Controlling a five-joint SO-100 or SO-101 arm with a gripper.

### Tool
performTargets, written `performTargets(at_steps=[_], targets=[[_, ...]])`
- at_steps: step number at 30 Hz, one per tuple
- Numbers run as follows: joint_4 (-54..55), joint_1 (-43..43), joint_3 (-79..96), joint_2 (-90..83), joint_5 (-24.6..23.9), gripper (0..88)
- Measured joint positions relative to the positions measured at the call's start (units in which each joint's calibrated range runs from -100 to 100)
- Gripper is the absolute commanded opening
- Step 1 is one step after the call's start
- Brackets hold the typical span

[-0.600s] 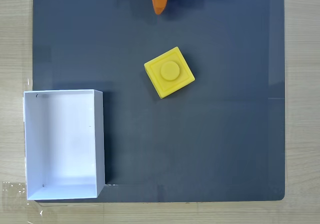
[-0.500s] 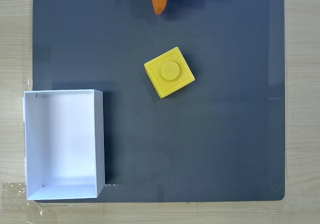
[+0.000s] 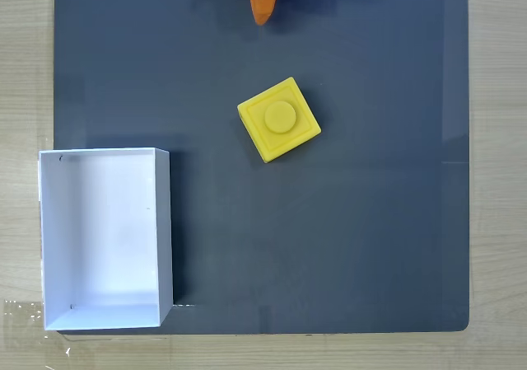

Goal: Grasp a yellow block and put it in the box

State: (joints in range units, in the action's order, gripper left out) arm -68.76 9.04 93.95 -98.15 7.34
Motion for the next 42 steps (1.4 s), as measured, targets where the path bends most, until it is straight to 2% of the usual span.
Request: performTargets(at_steps=[14,16,21,25,28,33,37,40,42], targets=[[0.0,-0.3,0.0,0.0,0.0,1.4],[0.0,-3.4,-0.5,0.9,0.0,1.4],[0.0,-12.1,-10.5,13.1,3.3,1.5],[-0.6,-14.4,-24.9,30.6,7.6,2.2],[-4.6,-13.9,-38.7,44.1,9.6,10.0],[-20.1,-14.3,-64.4,64.2,10.7,32.4],[-28.7,-9.8,-80.9,74.7,10.9,48.4],[-29.8,-4.9,-87.5,79.5,10.9,54.9],[-30.1,-2.0,-89.5,81.8,11.7,55.9]])
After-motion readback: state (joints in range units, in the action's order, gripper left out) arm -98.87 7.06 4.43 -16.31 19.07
